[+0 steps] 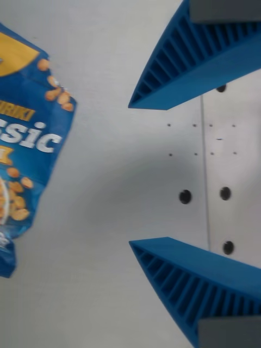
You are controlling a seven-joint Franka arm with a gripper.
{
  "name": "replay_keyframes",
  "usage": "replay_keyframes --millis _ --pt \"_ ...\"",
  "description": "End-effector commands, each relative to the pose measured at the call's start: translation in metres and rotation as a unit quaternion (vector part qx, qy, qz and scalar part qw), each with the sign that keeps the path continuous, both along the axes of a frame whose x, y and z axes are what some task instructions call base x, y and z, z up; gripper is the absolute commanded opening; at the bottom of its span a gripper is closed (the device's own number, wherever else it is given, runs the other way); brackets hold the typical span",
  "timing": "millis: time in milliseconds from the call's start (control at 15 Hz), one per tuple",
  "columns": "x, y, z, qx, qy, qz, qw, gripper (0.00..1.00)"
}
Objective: Move above the blue bag
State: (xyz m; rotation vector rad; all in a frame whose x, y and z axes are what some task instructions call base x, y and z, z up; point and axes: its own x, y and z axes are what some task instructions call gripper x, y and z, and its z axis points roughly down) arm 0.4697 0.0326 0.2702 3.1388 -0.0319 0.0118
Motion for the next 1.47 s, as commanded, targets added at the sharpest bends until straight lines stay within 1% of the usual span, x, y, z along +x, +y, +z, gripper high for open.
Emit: replay_keyframes --millis 67,667,1467 --pt "0.017 -0.006 -0.003 -0.004 0.011 0.012 0.9999 1.0" --pt "0.048 -0.021 -0.023 -0.008 -0.001 0.019 0.9998 1.0" --pt "0.093 -0.041 -0.051 -0.009 -0.005 0.025 0.9996 1.0"
